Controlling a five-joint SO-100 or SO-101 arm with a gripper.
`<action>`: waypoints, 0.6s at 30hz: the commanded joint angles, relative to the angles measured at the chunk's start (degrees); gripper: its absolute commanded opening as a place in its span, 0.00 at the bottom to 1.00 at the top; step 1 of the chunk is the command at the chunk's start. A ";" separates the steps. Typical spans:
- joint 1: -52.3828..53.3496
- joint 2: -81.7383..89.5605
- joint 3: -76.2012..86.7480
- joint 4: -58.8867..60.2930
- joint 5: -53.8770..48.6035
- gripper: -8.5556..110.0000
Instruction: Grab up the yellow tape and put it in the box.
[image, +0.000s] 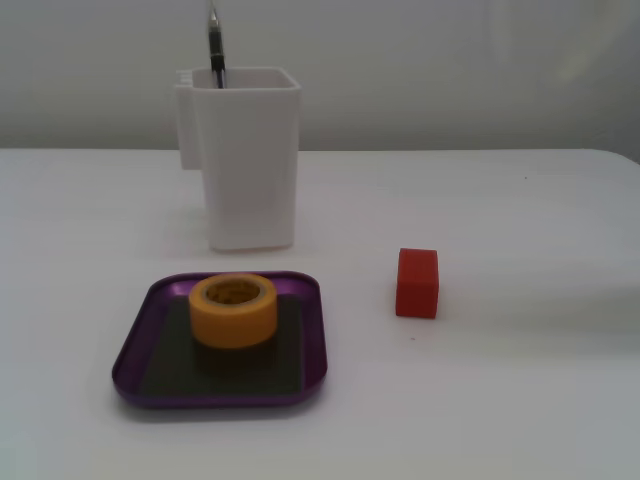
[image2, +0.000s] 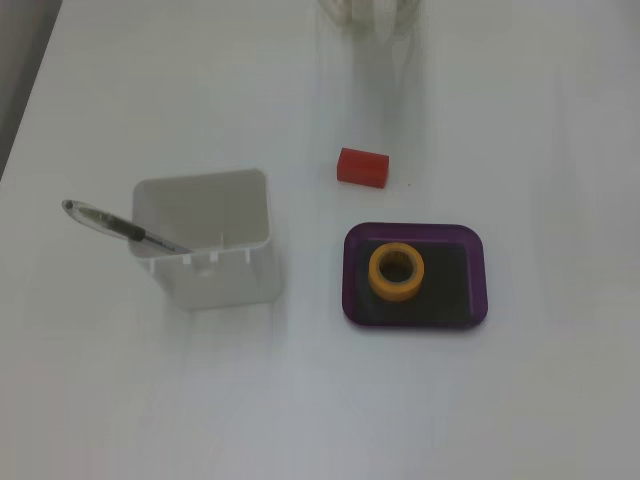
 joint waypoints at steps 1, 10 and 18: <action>0.26 10.55 13.36 -6.86 0.26 0.16; 0.18 38.50 43.77 -20.92 0.35 0.17; 0.18 57.39 60.47 -20.74 0.26 0.16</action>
